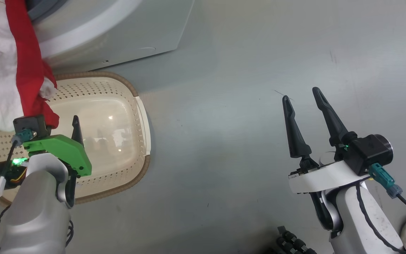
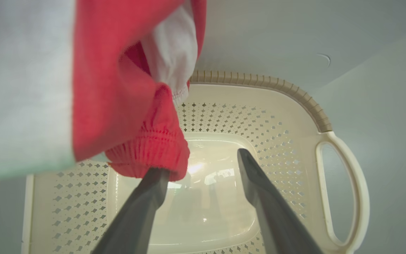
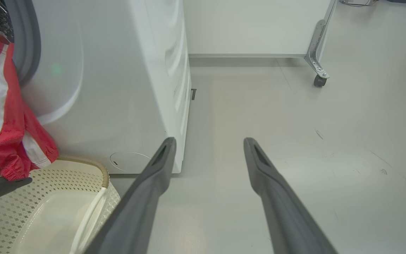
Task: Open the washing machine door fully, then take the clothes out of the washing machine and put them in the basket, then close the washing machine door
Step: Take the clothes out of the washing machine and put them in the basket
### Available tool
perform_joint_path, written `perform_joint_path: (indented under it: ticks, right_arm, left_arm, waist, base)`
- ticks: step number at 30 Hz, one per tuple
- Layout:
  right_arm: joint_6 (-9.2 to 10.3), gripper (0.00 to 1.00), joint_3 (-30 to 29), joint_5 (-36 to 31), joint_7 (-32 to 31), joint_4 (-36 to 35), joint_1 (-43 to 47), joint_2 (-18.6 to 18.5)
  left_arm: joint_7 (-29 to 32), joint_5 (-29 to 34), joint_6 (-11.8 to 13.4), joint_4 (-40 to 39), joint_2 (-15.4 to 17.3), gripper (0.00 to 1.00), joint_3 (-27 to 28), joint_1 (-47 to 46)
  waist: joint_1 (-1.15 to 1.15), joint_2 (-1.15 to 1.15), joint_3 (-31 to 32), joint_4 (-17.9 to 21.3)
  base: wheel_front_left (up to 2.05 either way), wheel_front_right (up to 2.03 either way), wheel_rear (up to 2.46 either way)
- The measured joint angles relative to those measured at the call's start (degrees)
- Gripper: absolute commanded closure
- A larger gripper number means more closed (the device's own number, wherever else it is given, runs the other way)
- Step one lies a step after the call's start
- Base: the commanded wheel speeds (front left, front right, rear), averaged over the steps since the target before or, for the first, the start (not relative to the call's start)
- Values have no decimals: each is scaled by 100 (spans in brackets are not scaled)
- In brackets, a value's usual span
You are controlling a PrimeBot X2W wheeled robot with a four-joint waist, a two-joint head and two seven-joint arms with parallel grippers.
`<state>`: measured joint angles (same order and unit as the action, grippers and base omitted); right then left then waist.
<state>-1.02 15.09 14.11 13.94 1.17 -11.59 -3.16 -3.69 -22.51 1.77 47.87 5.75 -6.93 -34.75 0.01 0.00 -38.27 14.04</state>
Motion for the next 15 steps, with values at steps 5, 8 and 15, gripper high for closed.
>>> perform_joint_path:
  ticks: [5, 8, 15]
  right_arm:
    - [13, 0, 5, 43, 8, 63, -34, 9]
    - [20, 0, 1, 43, 9, 112, -89, 13]
    - [66, 0, -29, 52, 51, 272, -93, 23]
  left_arm:
    - [-154, -9, -51, 258, -47, 0, -8, -66]
    - [-256, -9, -60, 416, -78, 0, -24, -104]
    - [-458, 2, -108, 757, -134, 0, -123, -85]
  waist:
    - [0, 0, -40, 37]
    - [0, 0, -17, 21]
    - [0, 0, 153, -69]
  base:
    - [0, 0, 0]
    - [0, 0, 0]
    - [0, 0, 0]
